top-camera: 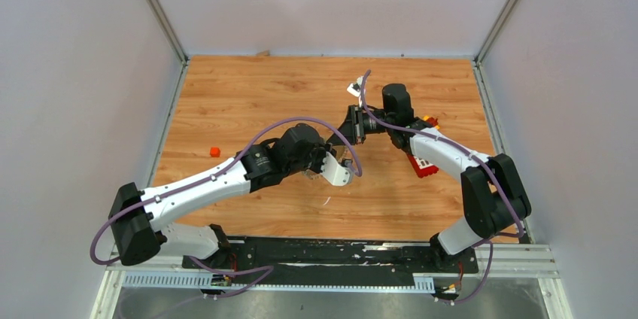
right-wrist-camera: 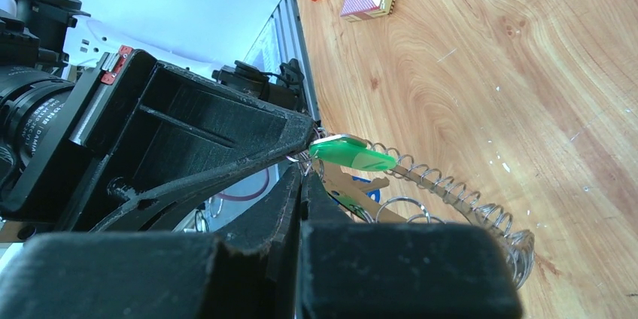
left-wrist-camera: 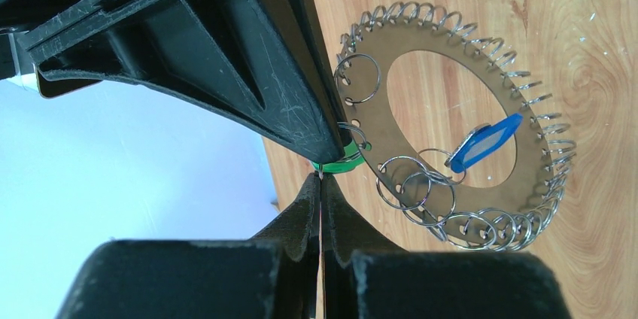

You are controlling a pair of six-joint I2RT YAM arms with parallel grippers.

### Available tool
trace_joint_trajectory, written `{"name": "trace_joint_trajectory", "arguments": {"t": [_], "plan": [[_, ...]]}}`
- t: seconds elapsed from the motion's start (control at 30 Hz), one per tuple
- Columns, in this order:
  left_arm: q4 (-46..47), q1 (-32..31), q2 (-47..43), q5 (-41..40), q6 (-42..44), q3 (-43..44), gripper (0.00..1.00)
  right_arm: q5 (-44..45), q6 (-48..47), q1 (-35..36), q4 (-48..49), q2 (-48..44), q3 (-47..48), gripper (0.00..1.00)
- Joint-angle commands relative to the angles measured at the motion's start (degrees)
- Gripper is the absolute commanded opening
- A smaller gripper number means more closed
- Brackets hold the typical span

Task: Put the keys on the keyring

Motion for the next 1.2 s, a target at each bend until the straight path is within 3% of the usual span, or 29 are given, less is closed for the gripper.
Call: {"name": "trace_joint_trajectory", "arguments": {"t": [0.0, 1.17], "plan": [[1.0, 0.2, -0.3, 0.8, -0.1, 1.2, 0.00, -1.7, 1.6, 0.2, 3.7, -1.0, 1.0, 0.00], [-0.5, 0.1, -0.6, 2.5, 1.4, -0.9, 0.00, -2.2, 2.8, -0.1, 5.2, -0.8, 0.8, 0.00]]}}
